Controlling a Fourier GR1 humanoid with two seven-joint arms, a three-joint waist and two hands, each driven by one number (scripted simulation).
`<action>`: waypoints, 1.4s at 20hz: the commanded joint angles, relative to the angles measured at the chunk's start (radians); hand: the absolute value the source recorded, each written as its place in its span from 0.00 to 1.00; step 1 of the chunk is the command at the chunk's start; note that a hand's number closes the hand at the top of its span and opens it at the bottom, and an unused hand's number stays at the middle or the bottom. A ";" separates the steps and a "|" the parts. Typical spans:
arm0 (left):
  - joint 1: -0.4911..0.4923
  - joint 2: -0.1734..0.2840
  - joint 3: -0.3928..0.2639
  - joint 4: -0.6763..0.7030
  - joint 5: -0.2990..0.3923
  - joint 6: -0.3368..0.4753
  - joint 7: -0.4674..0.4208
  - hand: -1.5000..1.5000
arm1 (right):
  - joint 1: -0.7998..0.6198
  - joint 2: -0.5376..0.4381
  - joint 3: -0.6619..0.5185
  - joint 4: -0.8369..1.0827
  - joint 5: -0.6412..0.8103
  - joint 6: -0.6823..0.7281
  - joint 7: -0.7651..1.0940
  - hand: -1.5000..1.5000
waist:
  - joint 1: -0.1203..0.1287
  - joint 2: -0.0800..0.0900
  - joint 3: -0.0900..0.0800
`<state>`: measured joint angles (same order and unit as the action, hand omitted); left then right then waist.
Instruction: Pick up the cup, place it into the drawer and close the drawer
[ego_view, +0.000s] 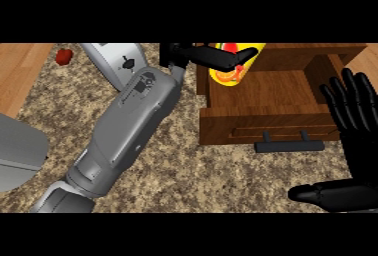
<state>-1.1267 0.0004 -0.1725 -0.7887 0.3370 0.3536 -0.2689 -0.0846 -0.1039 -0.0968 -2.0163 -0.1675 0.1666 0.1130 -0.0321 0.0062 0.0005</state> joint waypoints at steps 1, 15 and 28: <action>-0.039 0.000 -0.035 0.096 0.049 0.008 -0.025 1.00 | 0.027 0.002 0.007 -0.012 0.002 0.008 -0.002 0.00 | 0.005 -0.002 0.000; -0.126 0.000 -0.312 0.306 0.260 0.087 -0.097 1.00 | -0.029 -0.021 -0.017 0.023 -0.036 0.039 -0.021 0.00 | -0.055 0.010 0.001; -0.207 0.000 -0.428 0.420 0.280 0.149 -0.065 0.00 | -0.071 0.009 0.021 0.027 -0.060 0.040 -0.012 0.00 | -0.093 0.026 0.002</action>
<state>-1.3209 0.0002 -0.5833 -0.3871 0.5959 0.4843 -0.3259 -0.1467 -0.1010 -0.0761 -1.9975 -0.2031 0.1965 0.1075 -0.1111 0.0268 0.0020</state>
